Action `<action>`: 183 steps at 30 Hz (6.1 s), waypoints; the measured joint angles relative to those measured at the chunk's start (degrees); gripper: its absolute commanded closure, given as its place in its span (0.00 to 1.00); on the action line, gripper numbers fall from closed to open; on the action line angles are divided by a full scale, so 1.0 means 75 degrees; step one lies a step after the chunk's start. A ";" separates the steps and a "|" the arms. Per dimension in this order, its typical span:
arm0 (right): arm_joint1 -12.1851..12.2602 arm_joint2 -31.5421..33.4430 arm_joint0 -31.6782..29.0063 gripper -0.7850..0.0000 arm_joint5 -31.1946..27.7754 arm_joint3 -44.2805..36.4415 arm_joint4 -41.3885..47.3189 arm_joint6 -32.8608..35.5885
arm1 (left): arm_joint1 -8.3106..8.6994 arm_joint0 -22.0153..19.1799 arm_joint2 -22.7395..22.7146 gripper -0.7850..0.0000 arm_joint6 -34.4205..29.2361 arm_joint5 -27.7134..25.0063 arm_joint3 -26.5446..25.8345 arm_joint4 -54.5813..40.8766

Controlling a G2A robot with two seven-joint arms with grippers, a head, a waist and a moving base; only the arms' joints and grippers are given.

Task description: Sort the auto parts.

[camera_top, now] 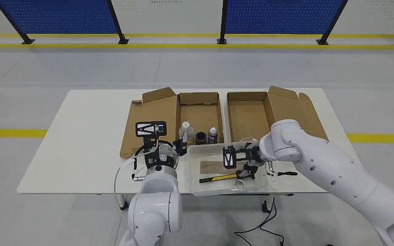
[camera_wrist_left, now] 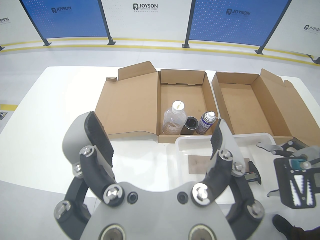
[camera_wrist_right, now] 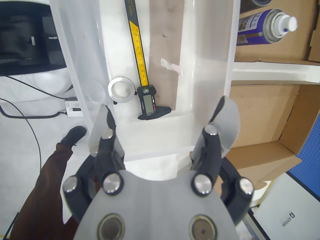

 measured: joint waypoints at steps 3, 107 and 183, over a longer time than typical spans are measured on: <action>-0.0074 -0.0539 0.0322 0.32 0.0069 0.0188 0.0326 0.0069 | 0.0000 0.0000 0.0000 0.00 0.0000 0.0000 0.0000 0.0000; -0.0784 -0.0539 0.0707 1.00 -0.0289 0.2049 0.1259 -0.1271 | 0.0000 0.0000 0.0000 0.00 0.0000 0.0000 0.0000 0.0000; -0.0126 0.3725 -0.2047 1.00 0.3601 0.3046 0.1066 -0.4961 | 0.0000 0.0000 0.0000 0.00 0.0000 0.0000 0.0000 0.0000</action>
